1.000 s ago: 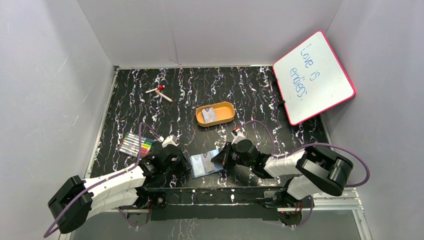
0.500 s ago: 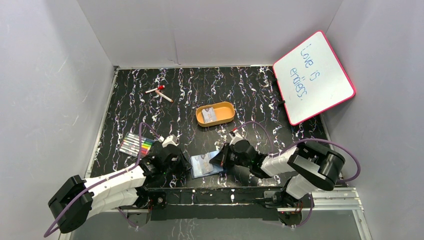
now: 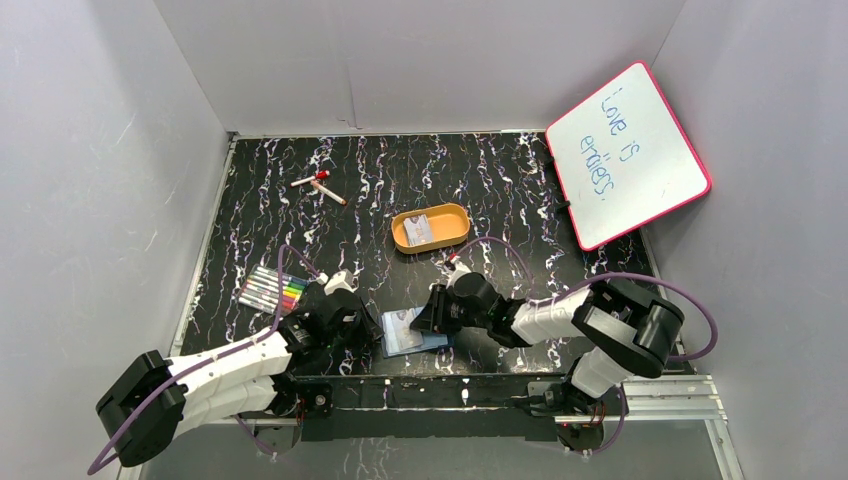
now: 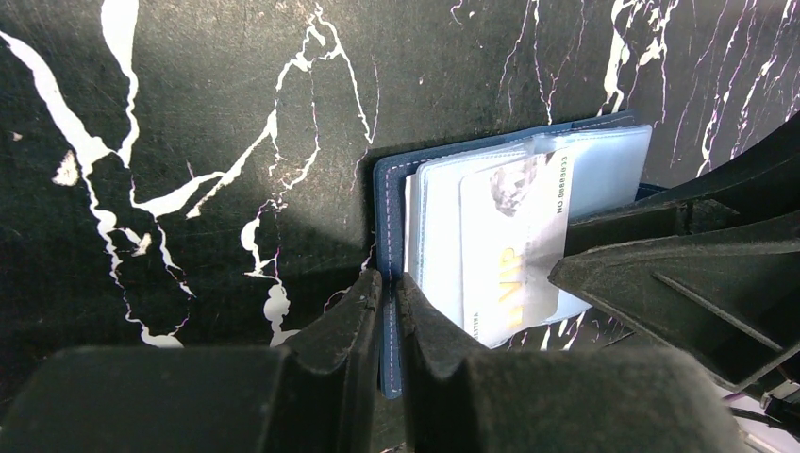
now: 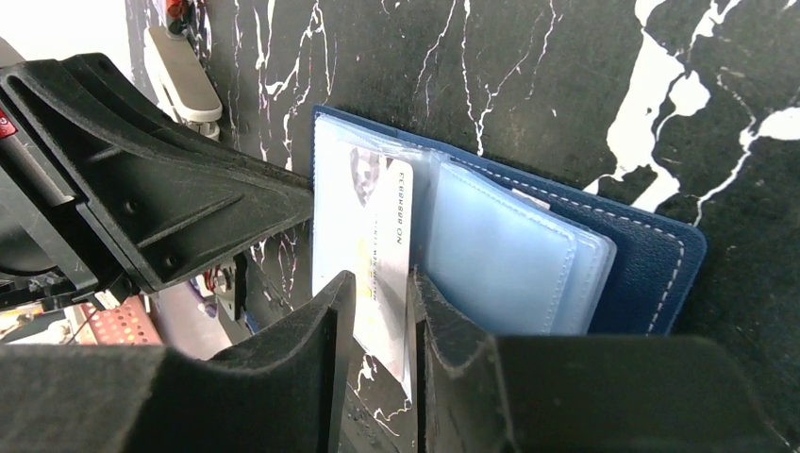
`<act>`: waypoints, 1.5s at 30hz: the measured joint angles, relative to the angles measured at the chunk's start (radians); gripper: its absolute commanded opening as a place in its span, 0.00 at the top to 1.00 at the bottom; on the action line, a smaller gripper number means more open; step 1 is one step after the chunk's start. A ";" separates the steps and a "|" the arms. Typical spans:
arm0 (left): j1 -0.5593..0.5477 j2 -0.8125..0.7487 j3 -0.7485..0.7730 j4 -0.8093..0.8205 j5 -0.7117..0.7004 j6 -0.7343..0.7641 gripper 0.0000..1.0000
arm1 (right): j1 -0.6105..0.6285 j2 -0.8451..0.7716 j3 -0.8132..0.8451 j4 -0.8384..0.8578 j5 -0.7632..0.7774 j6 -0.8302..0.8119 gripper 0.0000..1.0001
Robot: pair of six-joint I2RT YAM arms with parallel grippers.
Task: Put the credit cards into the card holder
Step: Insert the credit card into the card holder.
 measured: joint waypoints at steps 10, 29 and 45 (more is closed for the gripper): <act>0.000 0.002 0.000 0.007 0.003 0.000 0.90 | 0.026 0.015 0.074 -0.105 -0.010 -0.039 0.59; 0.006 -0.003 -0.007 0.018 0.001 0.001 0.93 | 0.045 0.066 0.154 -0.163 -0.052 -0.111 0.52; 0.008 -0.058 -0.028 -0.007 -0.014 0.004 0.88 | 0.086 0.071 0.241 -0.283 -0.008 -0.156 0.34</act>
